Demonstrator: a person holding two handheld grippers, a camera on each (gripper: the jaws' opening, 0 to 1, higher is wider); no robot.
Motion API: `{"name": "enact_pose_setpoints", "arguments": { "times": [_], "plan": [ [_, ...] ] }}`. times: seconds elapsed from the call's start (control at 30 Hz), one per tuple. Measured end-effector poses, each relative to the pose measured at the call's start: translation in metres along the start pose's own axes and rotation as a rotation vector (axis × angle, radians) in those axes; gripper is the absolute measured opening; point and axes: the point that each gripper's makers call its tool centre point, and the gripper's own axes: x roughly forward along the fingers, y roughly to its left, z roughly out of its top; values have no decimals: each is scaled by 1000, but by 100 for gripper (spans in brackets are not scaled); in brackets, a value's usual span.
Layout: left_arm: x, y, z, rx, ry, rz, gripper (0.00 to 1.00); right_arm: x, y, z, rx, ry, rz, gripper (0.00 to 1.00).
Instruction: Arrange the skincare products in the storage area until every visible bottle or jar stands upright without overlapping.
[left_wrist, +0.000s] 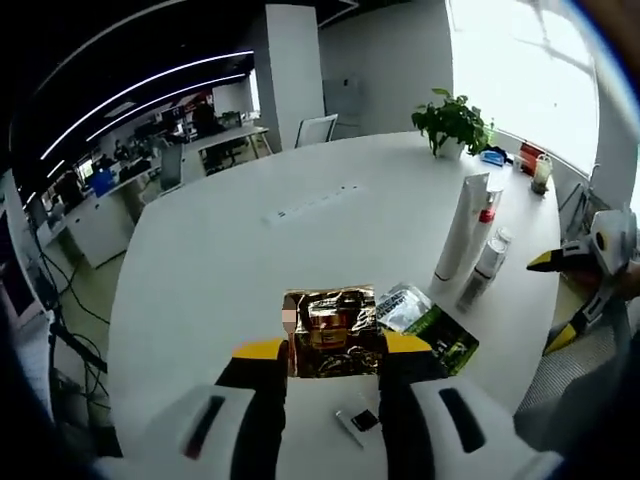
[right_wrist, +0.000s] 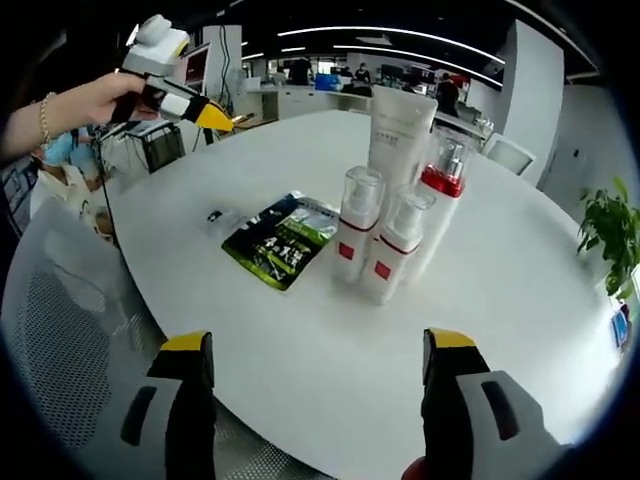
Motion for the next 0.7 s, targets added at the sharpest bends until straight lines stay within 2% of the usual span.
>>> {"name": "enact_pose_setpoints", "arguments": {
  "times": [0.27,0.33,0.43,0.57,0.6,0.63,0.7],
  "plan": [
    [-18,-10,-7,-9,-19,22,36,-2,18,21,57,-72,85,73],
    [-20,-14,-10,-8,-19,20,36,0,26,28,84,-97,118,73],
    [-24,-17,-17,-10,-19,27,36,1,37,42,76,-120,151,71],
    [-28,-23,-24,-31,-27,33,36,5,45,62,139,-174,204,67],
    [-28,-24,-26,-32,-27,34,36,5,46,67,149,-189,213,65],
    [-31,-30,-26,-39,-30,33,36,3,48,82,162,-245,230,61],
    [-31,-33,-28,-53,-38,31,36,1,49,99,200,-312,245,53]
  ]
}}
